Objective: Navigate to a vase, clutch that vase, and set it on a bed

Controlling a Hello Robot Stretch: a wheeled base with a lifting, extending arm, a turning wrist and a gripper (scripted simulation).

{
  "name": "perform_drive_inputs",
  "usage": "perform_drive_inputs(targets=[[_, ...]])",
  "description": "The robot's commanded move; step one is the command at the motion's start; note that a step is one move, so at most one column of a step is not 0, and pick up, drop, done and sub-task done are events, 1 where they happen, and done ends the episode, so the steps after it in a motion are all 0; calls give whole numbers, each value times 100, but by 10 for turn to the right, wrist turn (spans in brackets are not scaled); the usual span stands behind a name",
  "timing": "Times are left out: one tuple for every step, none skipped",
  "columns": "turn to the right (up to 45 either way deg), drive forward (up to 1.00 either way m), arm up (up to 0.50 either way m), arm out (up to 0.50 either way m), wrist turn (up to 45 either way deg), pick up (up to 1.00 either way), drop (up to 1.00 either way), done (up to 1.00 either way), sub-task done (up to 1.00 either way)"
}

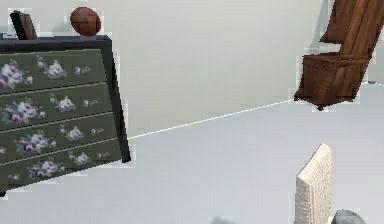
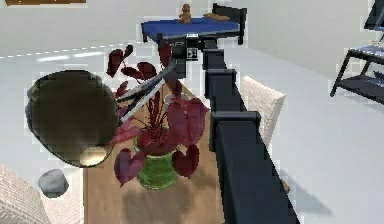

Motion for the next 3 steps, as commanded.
perform_drive_inputs(targets=[[0, 0, 0, 0, -150, 0, 0, 0, 0], [0, 0, 0, -46, 0, 0, 0, 0, 0], [-450, 0, 0, 0, 0, 0, 0, 0, 0]])
